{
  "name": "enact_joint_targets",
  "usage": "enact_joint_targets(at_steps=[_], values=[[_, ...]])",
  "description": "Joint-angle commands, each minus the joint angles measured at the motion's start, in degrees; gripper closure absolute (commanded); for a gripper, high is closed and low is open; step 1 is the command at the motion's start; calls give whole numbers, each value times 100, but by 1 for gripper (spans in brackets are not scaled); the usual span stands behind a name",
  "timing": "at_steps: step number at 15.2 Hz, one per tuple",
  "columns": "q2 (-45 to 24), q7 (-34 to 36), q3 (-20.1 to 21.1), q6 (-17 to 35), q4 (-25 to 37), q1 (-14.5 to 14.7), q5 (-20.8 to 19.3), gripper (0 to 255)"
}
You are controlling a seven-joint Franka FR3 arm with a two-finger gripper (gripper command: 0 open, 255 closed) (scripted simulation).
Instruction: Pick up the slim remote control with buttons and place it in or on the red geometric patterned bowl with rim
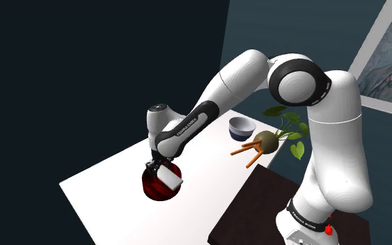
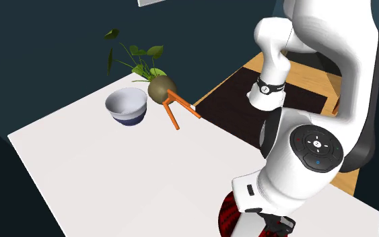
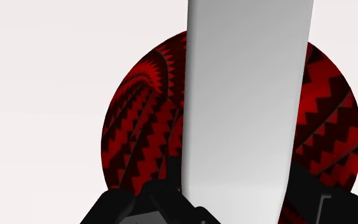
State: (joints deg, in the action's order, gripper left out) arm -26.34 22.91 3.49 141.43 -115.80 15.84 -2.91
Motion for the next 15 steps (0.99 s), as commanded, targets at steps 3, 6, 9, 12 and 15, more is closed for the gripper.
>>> enact_joint_targets(at_steps=[3,6,9,12,15], values=[[-36,7,-2,41,2,5,-5,255],[-36,7,-2,41,2,5,-5,255],[-35,7,-2,40,1,5,-5,0],[-35,7,-2,40,1,5,-5,0],[251,-13,18,-257,13,-8,25,0]])
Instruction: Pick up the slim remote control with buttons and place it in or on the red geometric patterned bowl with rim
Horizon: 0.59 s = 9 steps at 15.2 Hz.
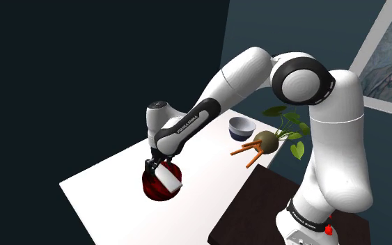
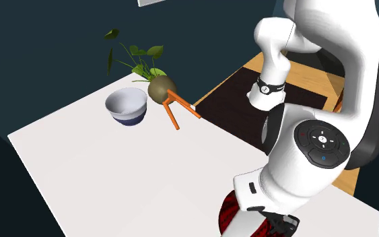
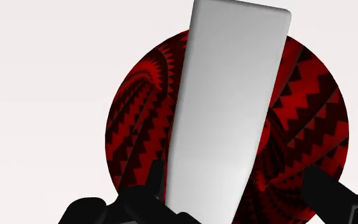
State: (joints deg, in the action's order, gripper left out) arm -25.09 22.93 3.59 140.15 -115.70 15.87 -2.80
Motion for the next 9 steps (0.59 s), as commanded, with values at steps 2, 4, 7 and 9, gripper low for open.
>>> enact_joint_targets(at_steps=[2,4,7,9], values=[[365,-32,22,-405,39,-20,41,0],[365,-32,22,-404,38,-19,41,0],[365,-32,22,-405,39,-19,41,0],[365,-32,22,-405,39,-19,41,0]])
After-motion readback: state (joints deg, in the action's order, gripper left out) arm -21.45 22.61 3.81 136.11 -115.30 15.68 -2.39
